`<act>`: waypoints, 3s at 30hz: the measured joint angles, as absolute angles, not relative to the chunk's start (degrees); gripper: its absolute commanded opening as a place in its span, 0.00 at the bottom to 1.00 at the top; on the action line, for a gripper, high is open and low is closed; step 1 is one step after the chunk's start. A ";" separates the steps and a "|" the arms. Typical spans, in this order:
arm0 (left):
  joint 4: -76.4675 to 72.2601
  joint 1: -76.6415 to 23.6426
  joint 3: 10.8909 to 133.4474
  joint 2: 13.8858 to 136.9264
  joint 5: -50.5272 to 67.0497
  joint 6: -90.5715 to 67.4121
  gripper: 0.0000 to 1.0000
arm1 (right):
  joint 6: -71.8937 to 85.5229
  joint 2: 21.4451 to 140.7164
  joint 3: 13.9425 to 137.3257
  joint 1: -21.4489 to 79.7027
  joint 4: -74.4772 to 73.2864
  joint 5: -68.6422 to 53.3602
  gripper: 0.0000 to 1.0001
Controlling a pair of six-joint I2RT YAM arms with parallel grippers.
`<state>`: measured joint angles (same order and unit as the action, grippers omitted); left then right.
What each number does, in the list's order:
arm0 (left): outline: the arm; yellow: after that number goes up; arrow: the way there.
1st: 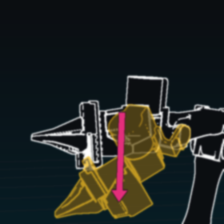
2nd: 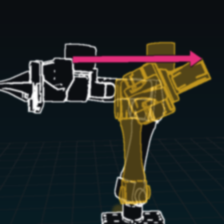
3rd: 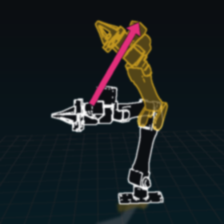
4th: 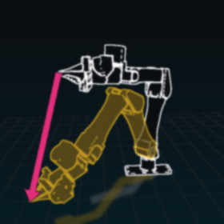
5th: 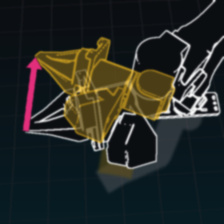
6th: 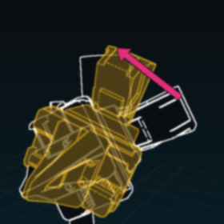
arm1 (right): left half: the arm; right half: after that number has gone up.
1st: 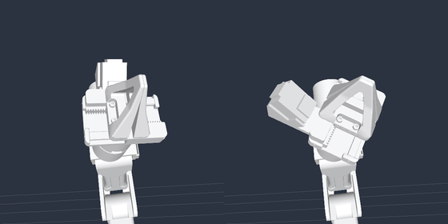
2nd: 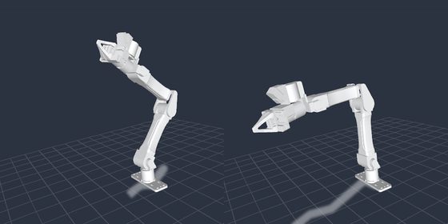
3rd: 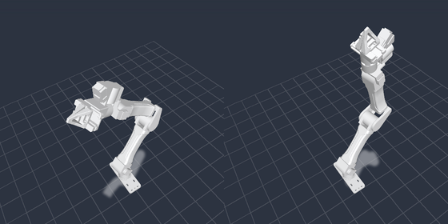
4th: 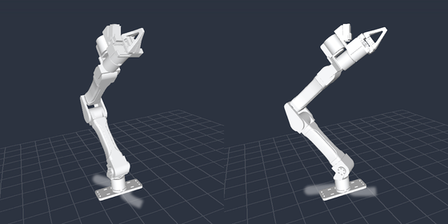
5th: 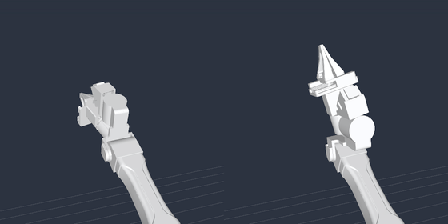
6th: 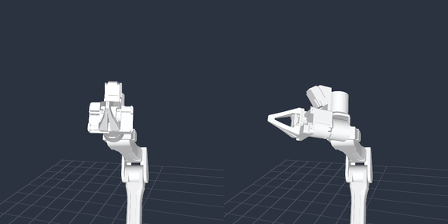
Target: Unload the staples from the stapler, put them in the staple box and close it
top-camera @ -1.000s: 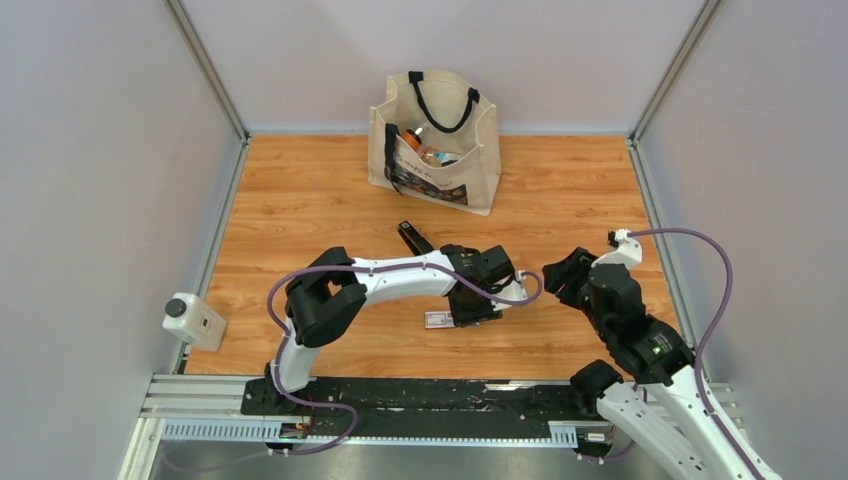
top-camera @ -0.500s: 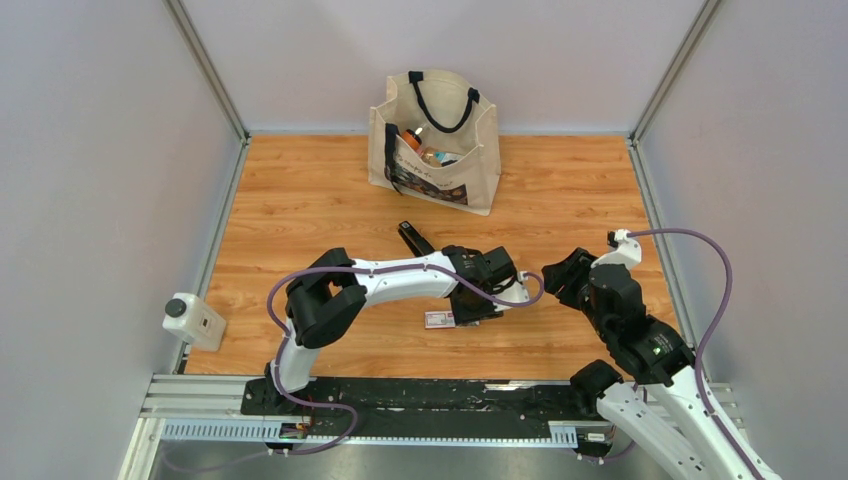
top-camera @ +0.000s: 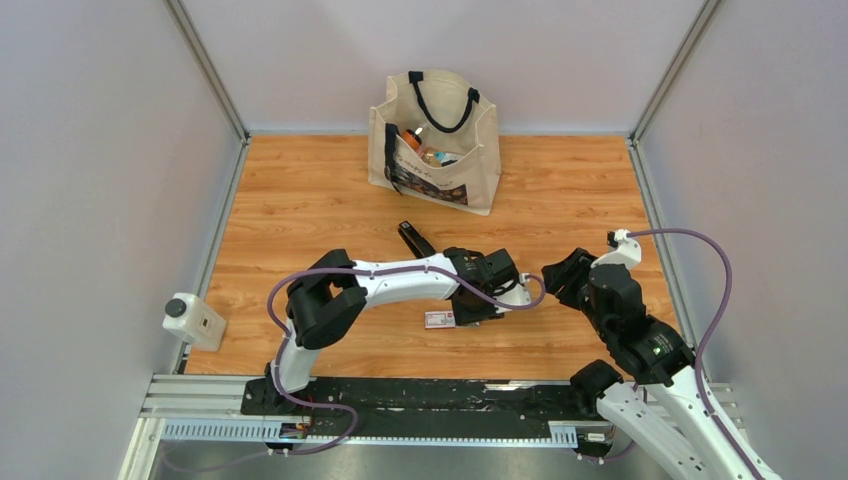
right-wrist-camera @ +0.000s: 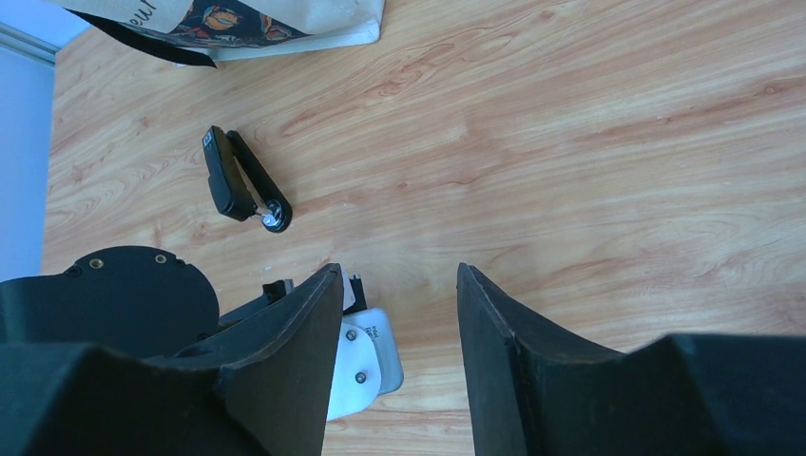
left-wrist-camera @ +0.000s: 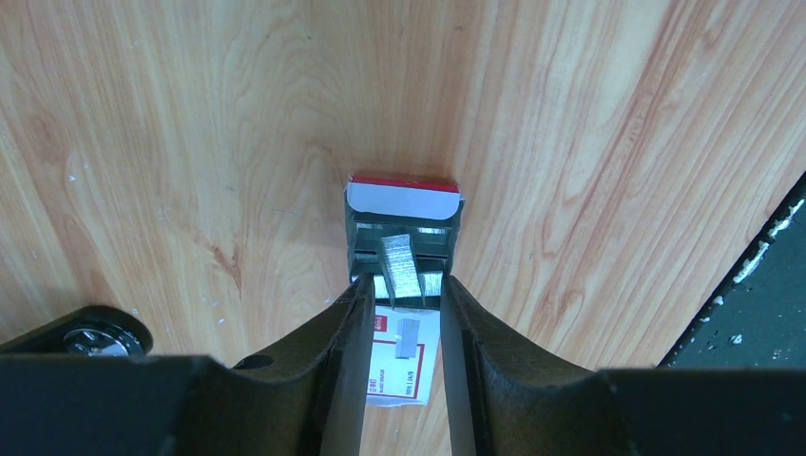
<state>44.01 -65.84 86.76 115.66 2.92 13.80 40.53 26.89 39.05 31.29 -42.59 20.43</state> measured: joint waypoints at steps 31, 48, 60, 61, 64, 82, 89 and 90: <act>44.97 -66.08 88.68 117.58 2.66 14.00 0.43 | 40.27 27.49 39.05 30.98 -42.59 20.08 0.49; 44.97 -66.08 88.68 118.10 2.48 14.24 0.17 | 40.23 27.66 38.89 30.28 -42.54 19.57 0.45; 47.55 -66.08 90.67 118.06 2.46 14.39 0.06 | 40.23 27.66 38.94 30.17 -42.57 19.38 0.45; 48.05 -66.08 91.11 117.86 2.44 14.48 0.06 | 40.23 27.66 39.03 30.17 -42.54 19.38 0.45; 50.35 -65.84 92.86 116.51 2.61 14.50 0.06 | 40.23 27.68 39.92 30.17 -42.61 19.35 0.46; 41.98 -36.84 97.71 83.24 41.87 -8.73 0.15 | 39.00 32.67 45.23 29.93 -19.53 -8.62 0.60; 3.27 -33.58 76.95 78.54 59.42 -44.27 0.15 | 43.66 38.94 47.29 29.95 -0.49 -23.33 0.56; -0.58 -33.56 75.22 78.65 60.29 -48.21 0.15 | 44.14 39.81 47.90 30.00 1.08 -24.34 0.56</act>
